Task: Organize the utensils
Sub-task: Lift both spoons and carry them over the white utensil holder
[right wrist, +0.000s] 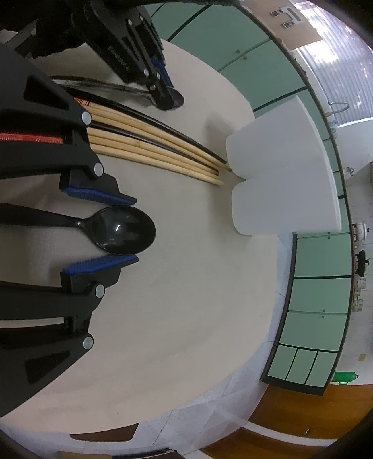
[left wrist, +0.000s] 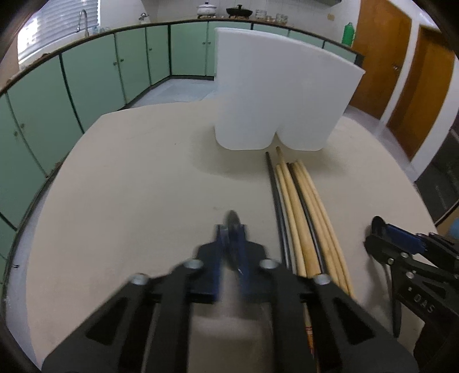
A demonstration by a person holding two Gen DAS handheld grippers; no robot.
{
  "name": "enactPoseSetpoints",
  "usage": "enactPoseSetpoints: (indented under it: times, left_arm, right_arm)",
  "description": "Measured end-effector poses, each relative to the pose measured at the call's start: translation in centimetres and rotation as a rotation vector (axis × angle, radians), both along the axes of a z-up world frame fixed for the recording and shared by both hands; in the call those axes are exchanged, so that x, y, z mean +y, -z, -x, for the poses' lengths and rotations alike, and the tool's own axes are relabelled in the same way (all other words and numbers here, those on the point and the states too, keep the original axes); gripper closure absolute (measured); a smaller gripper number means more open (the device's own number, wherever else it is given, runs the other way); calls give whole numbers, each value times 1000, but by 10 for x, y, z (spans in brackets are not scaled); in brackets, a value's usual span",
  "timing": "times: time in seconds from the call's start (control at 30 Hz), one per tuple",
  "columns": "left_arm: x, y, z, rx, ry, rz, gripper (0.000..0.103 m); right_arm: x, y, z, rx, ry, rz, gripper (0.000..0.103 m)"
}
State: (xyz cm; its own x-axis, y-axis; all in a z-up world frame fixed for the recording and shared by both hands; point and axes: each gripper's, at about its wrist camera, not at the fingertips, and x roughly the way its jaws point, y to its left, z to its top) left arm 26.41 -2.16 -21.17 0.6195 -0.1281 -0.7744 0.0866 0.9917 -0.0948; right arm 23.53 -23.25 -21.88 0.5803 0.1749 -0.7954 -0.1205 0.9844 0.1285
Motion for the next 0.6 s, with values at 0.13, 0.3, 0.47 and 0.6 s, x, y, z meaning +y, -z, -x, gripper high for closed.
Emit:
enactPoseSetpoints:
  times: [0.13,0.3,0.47,0.6]
  left_arm:
    - [3,-5,12,-47,23,30,100]
    - [12,-27,30,-183,41,63,100]
    - [13,-52,41,-303,40,88,100]
    - [15,-78,39,-384,45,138,100]
  right_arm:
    - [-3,-4,6,-27,3,-29,69]
    - [-1,-25,18,-124,-19,-15,69]
    - [-3,-56,19,-236,-37,-59,69]
    - [-4,-80,9,-311,-52,-87,69]
